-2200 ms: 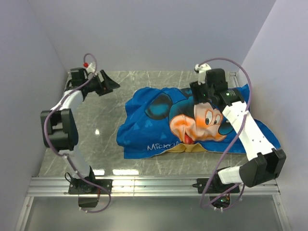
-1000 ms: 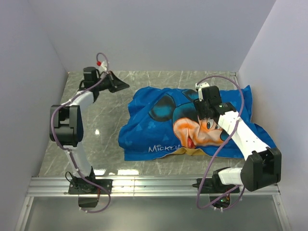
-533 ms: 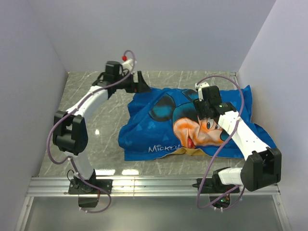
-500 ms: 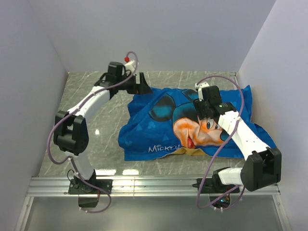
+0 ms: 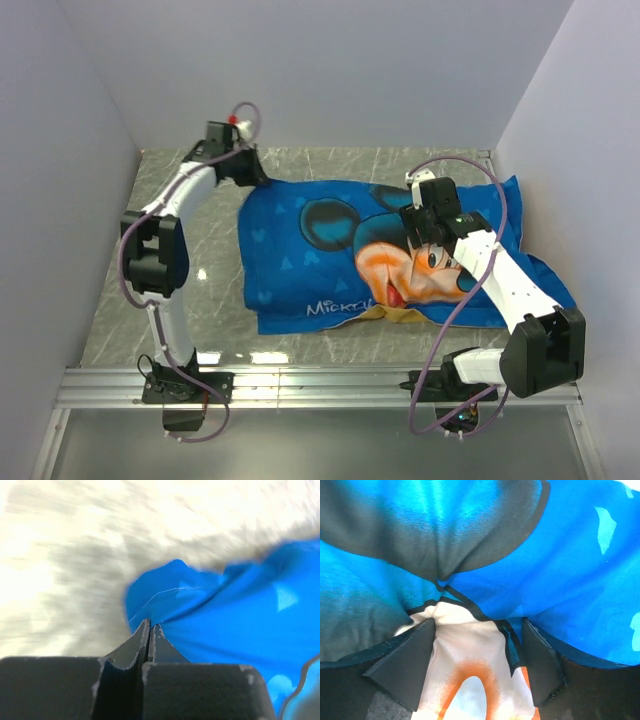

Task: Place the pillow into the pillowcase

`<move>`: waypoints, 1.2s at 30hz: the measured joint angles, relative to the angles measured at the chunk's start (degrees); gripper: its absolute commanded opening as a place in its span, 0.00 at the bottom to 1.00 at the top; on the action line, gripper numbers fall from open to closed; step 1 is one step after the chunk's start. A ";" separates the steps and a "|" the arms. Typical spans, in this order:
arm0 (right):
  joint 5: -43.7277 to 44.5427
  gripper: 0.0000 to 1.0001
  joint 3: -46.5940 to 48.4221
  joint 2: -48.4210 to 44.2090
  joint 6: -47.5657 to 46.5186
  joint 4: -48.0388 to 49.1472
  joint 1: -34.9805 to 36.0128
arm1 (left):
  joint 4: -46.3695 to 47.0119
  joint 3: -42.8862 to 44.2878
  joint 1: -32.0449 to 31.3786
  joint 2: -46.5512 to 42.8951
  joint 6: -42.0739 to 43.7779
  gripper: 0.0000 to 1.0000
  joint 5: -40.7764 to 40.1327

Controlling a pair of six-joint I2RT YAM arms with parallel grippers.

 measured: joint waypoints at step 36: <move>-19.10 0.79 2.54 1.70 -1.46 -10.05 -0.33 | -22.91 -50.86 -3.06 -45.92 51.80 0.73 12.83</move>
